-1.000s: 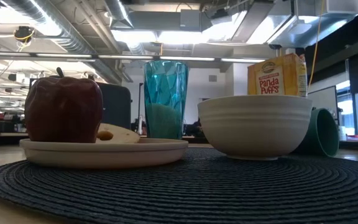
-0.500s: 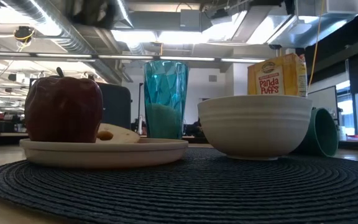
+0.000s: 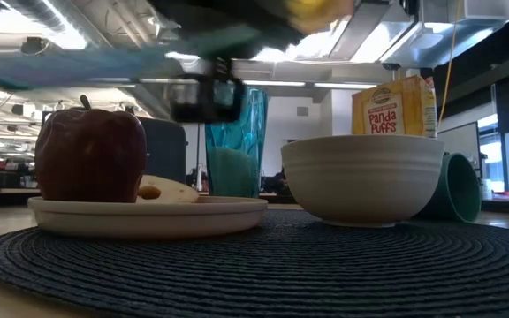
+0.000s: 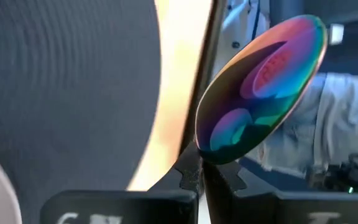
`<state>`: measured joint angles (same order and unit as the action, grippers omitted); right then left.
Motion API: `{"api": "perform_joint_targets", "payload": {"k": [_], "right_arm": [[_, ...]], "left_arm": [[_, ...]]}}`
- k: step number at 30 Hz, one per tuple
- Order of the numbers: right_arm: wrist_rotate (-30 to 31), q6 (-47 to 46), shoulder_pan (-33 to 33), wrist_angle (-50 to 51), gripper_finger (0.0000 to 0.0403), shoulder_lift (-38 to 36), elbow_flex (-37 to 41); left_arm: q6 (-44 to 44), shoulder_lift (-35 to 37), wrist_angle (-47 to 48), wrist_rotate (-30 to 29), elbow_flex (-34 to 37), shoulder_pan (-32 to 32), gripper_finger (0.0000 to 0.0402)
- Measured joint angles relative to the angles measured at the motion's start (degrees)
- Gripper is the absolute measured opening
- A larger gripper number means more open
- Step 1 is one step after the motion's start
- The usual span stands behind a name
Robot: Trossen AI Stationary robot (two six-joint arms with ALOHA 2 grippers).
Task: Arrange a breakfast setting
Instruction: Put the blue spoon from the blue cup on the dark blue table mat below the white bowl
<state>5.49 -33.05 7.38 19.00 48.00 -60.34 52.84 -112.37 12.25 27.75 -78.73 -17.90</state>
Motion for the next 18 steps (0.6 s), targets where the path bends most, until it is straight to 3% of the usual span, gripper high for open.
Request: {"api": "perform_joint_targets", "payload": {"k": [4, 9, 18], "right_arm": [[1.66, 0.24, -5.02, 0.73, 0.0143, -1.94, 0.0], [10.03, 2.55, -11.86, 3.41, 0.0143, -4.2, 0.0], [21.96, 5.21, -21.78, 3.94, 0.0143, -6.15, 0.0]], "left_arm": [[-0.35, -4.5, 0.44, 1.97, -5.63, 1.7, 0.0], [-4.28, -8.27, 3.65, 0.31, -11.16, 2.6, 0.0003], [-17.46, -9.16, 9.17, -2.75, -12.25, 4.02, 0.0003]]}}
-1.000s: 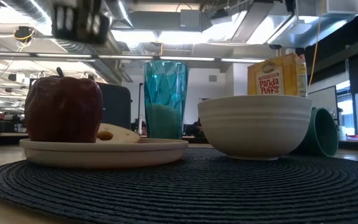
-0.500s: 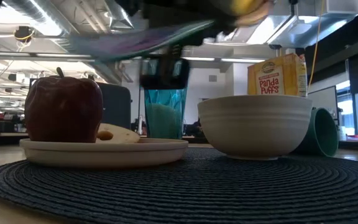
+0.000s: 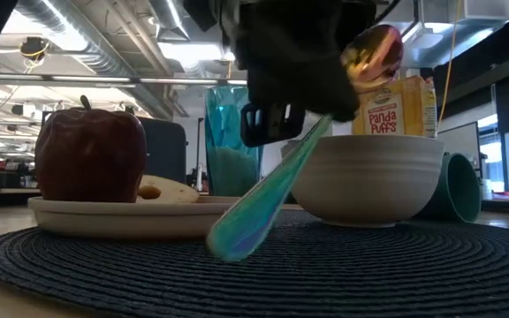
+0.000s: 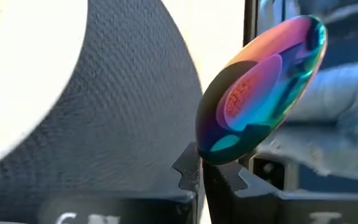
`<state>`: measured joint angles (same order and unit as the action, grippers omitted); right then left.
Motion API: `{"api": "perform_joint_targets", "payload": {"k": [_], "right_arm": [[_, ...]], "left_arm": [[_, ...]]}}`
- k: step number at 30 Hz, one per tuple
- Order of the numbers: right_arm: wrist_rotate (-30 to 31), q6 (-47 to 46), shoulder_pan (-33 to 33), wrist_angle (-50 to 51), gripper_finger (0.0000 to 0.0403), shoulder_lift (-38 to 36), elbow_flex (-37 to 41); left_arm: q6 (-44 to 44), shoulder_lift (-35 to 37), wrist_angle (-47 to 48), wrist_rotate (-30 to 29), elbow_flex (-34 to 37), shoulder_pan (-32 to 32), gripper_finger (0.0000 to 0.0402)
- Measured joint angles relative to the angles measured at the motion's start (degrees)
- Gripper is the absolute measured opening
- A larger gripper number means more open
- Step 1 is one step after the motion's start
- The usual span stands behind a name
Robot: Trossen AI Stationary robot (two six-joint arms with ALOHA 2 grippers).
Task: Arrange a breakfast setting
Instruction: Put the blue spoon from the blue cup on the dark blue table mat below the white bowl, then adjust the blue cup
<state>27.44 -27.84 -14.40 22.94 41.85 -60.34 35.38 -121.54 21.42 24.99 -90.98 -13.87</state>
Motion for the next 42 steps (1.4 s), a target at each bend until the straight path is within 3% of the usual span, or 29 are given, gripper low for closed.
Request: {"api": "perform_joint_targets", "payload": {"k": [15, 21, 32, 42], "right_arm": [[3.46, 2.84, -3.27, -0.05, 0.0143, 1.53, 0.02], [3.43, 2.84, -3.27, -0.07, 0.0143, 1.95, 0.02], [3.05, 2.66, -3.25, -0.04, 0.0143, 2.05, 0.02], [2.86, 2.2, -3.25, -0.03, 0.0143, 2.34, 0.02]], "left_arm": [[-26.67, 0.09, 3.03, -1.1, -0.11, -2.02, 0.0005], [-32.41, 0.11, 2.39, -2.86, -0.11, -2.35, 0.0019], [-30.94, -0.04, 2.33, -5.09, 0.04, -1.35, 0.0088], [-21.93, -0.04, 2.48, -3.18, 0.04, -1.0, 0.0095]]}}
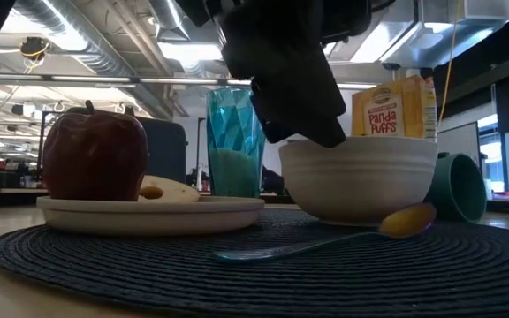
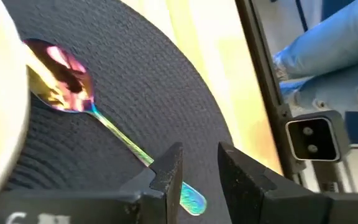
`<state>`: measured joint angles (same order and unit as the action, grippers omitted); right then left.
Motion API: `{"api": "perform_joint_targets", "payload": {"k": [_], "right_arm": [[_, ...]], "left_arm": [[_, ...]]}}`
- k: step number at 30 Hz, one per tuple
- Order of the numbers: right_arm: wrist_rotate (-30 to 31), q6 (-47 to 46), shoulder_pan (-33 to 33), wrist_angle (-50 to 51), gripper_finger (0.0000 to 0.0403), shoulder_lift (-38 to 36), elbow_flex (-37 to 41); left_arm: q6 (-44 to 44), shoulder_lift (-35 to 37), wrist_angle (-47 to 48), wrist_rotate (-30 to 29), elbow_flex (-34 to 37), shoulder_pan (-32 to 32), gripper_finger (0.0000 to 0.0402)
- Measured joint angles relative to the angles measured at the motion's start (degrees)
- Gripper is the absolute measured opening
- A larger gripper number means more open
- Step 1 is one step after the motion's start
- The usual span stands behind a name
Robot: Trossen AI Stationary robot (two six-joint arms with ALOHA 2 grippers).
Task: Arrange a breakfast setting
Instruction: Adjust the blue cup
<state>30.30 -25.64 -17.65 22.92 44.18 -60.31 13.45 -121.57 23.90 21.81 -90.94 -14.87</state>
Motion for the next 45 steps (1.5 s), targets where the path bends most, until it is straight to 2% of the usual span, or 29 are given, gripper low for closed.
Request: {"api": "perform_joint_targets", "payload": {"k": [4, 7, 9, 12, 15, 19, 23, 25, 29, 32, 37, 39, 42, 45], "right_arm": [[4.34, -7.3, 0.0, 4.77, 0.0143, -0.14, -0.02], [7.18, -16.95, 0.04, 16.67, 0.0143, -1.32, -0.02], [5.4, -23.32, 0.2, 28.42, 0.0143, -2.1, -0.02], [1.11, -26.63, 0.01, 44.83, 0.0143, 0.05, 0.56], [-6.63, -26.57, -1.65, 50.96, 0.0143, 2.74, 4.16], [-7.45, -23.48, -6.95, 44.21, 0.0143, 3.69, 11.94], [-4.93, -20.45, -13.2, 33.65, 0.0143, 3.82, 20.13], [-1.64, -20.15, -15.94, 30.63, 0.0143, 3.8, 23.04], [6.33, -19.9, -20.63, 26.95, 0.015, 3.8, 27.19], [7.69, -19.09, -22.29, 23.05, 0.0182, 4.94, 29.52], [6.67, -17.73, -22.1, 16.78, 0.0273, 8.97, 32.1], [8.1, -16.89, -22.08, 16.15, 0.0305, 11.71, 32.54], [14.1, -18.05, -22.08, 16.38, 0.0327, 16.76, 32.57], [16.24, -18.27, -22.08, 15.0, 0.0327, 21.48, 32.57]], "left_arm": [[3.76, 2.51, 0.23, -0.01, 0.02, -0.65, 0.0094], [4.46, 7.11, -0.41, -2.73, -0.08, -1.21, 0.0094], [4.43, 10.91, -0.35, -6.8, -0.15, -1.36, 0.0094], [3.52, 16.82, -0.35, -16.32, -0.2, -0.83, 0.0094], [0.76, 22.26, -0.13, -25.98, -0.26, -0.35, 0.0094], [-4.26, 27.79, -0.05, -37.61, -0.26, -0.09, 0.0094], [-6.32, 32.1, 1.31, -48.06, -0.26, -0.13, 0.0094], [-6.34, 33.71, 3.12, -52.32, -0.26, -0.29, 0.0094], [-7.35, 35.08, 5.08, -57.16, -0.26, -0.62, 0.0094], [-10.01, 35.18, 4.97, -61.21, -0.26, -0.95, 0.0094], [-13.41, 34.88, 4.85, -65.47, -0.26, -0.78, 0.0106], [-14.2, 34.81, 4.87, -66.51, -0.26, -0.18, 0.0114], [-14.42, 34.83, 4.87, -68.54, -0.26, 0.94, 0.0125], [-14.6, 34.82, 4.89, -70.61, -0.26, 1.54, 0.0131]]}}
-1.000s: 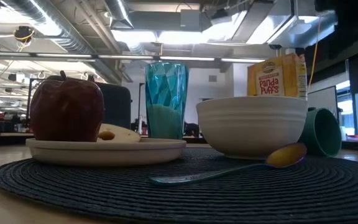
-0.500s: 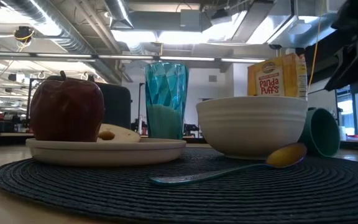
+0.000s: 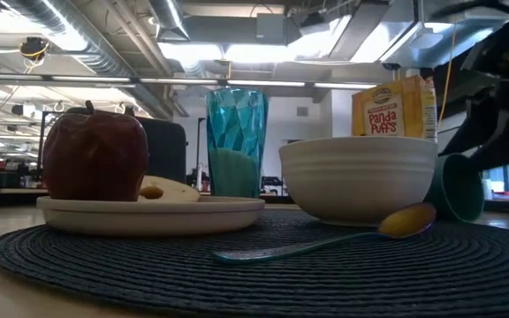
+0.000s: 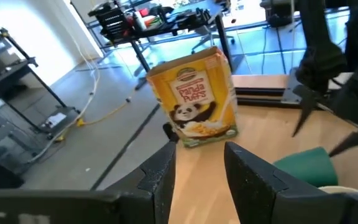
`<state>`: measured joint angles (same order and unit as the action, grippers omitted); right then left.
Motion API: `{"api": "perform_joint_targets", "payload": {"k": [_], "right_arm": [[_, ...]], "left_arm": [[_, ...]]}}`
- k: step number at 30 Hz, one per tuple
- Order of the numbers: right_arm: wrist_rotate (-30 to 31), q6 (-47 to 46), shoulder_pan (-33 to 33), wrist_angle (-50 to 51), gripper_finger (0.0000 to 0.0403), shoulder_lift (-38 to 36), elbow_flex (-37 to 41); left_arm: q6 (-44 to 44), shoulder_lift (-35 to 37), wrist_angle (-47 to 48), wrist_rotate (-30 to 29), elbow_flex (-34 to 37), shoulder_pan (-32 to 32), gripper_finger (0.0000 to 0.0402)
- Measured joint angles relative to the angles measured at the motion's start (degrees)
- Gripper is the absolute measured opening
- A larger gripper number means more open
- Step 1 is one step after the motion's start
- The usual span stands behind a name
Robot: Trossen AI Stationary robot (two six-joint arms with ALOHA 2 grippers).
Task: Arrange a breakfast setting
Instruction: Adjust the blue cup
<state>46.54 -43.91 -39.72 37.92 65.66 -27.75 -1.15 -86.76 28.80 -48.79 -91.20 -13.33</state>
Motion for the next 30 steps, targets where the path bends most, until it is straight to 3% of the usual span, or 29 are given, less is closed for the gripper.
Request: {"api": "perform_joint_targets", "payload": {"k": [5, 9, 11, 14, 16, 17, 20, 23, 30], "right_arm": [[-0.43, 1.32, 0.0, -4.33, 0.0304, 6.29, 0.0], [3.44, -1.56, 1.53, -6.24, 0.026, 9.0, -0.08], [3.25, -3.07, 3.88, -5.93, 0.0217, 9.19, -0.95], [0.16, -2.02, 8.74, -2.97, 0.0115, 9.01, -4.3], [-2.76, 4.09, 12.16, 0.24, 0.0038, 8.52, -8.12], [-4.26, 8.84, 13.95, 1.2, 0.0021, 8.23, -10.48], [-10.78, 19.58, 21.74, 6.03, 0.0018, 7.79, -18.73], [-22.4, 28.41, 32.93, 9.13, 0.0005, 7.81, -26.66], [-46.02, 37.73, 61.64, 12.32, 0.0003, 9.65, -36.78]], "left_arm": [[-3.04, 0.0, 0.17, -0.28, 0.0, 0.09, 0.0133], [-5.31, 0.0, 0.18, -0.27, 0.0, 0.73, 0.0134], [-6.02, 0.0, 0.17, -0.27, 0.0, 1.45, 0.0134], [-7.33, 0.0, 0.17, -0.28, 0.0, 2.71, 0.0133], [-7.5, 0.0, 0.17, -0.28, 0.0, 3.56, 0.0132], [-7.52, 0.0, 0.17, -0.26, 0.0, 3.98, 0.0132], [-7.52, 0.0, 0.17, -0.27, 0.0, 5.17, 0.0132], [-7.5, 0.0, 0.17, -0.24, 0.02, 6.65, 0.0132], [-4.08, 0.0, 0.17, 0.65, 0.02, 10.05, 0.0131]]}}
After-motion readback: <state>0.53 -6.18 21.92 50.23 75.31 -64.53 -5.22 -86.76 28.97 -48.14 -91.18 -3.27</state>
